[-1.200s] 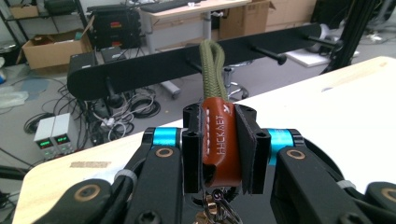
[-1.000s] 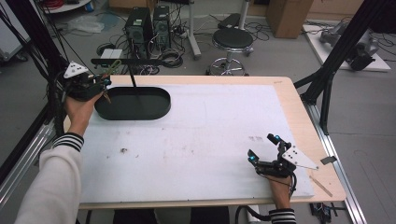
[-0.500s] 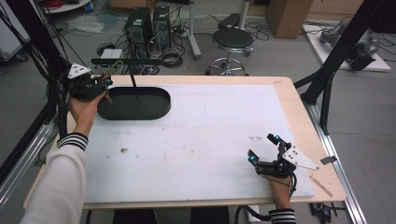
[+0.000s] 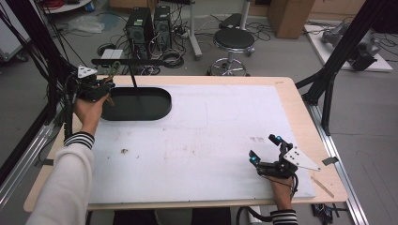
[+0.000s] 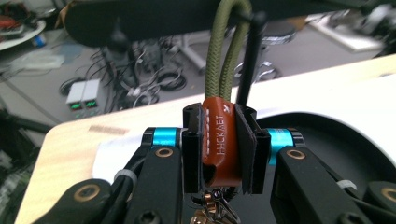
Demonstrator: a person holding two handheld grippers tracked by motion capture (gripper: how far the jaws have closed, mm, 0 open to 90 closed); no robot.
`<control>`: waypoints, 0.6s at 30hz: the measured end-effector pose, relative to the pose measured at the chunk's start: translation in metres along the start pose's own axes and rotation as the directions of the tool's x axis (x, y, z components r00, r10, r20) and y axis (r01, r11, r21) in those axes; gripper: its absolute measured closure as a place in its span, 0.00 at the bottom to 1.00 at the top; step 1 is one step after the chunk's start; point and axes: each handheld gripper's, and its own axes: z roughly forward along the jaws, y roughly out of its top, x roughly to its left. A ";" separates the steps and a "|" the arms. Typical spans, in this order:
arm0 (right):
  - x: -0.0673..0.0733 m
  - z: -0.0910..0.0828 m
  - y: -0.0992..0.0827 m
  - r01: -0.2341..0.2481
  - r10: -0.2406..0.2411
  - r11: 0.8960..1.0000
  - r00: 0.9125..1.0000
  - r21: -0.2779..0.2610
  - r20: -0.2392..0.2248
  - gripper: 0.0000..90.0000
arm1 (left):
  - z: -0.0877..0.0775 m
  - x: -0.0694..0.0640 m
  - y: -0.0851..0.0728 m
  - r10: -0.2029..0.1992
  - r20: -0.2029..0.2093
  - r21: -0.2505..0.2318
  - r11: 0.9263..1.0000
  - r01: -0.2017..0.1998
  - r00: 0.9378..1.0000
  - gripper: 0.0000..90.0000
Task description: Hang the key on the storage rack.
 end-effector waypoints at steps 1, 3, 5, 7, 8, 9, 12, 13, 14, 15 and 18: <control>0.000 0.000 0.000 0.002 -0.002 1.000 1.000 0.001 0.001 0.00 | 0.002 -0.001 -0.001 0.007 -0.004 0.008 1.000 -0.007 1.000 0.82; 0.000 0.000 0.000 0.002 -0.002 1.000 1.000 0.001 0.000 0.00 | 0.005 -0.002 -0.002 0.024 -0.001 0.022 0.999 -0.024 1.000 0.82; 0.000 0.000 0.000 0.003 -0.003 1.000 1.000 0.001 0.001 0.00 | 0.006 -0.002 -0.003 0.029 0.001 0.026 0.999 -0.029 1.000 0.82; 0.000 0.000 0.000 0.001 -0.001 1.000 1.000 0.001 0.001 0.00 | 0.008 -0.001 -0.004 0.025 0.008 0.025 0.999 -0.026 1.000 0.82; 0.000 0.000 0.000 0.002 -0.002 1.000 1.000 0.001 0.001 0.00 | 0.008 -0.001 -0.005 0.021 0.016 0.025 0.999 -0.021 1.000 0.80; 0.000 0.000 0.000 0.002 -0.002 1.000 1.000 0.001 0.001 0.00 | 0.009 -0.001 -0.005 0.013 0.019 0.026 1.000 -0.013 1.000 0.79; 0.000 0.000 0.000 0.004 -0.004 1.000 1.000 0.001 0.001 0.00 | 0.009 0.002 -0.007 0.031 0.061 -0.006 1.000 -0.031 0.998 0.55; 0.000 0.000 0.000 0.005 -0.005 1.000 1.000 0.001 0.001 0.00 | 0.008 0.003 -0.007 0.021 0.099 -0.020 1.000 -0.019 0.995 0.46; 0.000 0.000 0.000 0.004 -0.004 1.000 1.000 0.001 0.001 0.00 | 0.006 0.004 -0.007 0.004 0.130 -0.033 0.999 0.001 0.992 0.37; 0.000 0.000 0.000 0.003 -0.003 1.000 1.000 0.001 0.001 0.00 | 0.005 0.005 -0.007 -0.015 0.159 -0.034 0.999 0.021 0.987 0.26; 0.000 0.000 0.000 0.006 -0.006 1.000 1.000 0.001 0.001 0.00 | -0.006 0.004 -0.009 -0.025 0.268 -0.068 0.997 0.045 0.963 0.03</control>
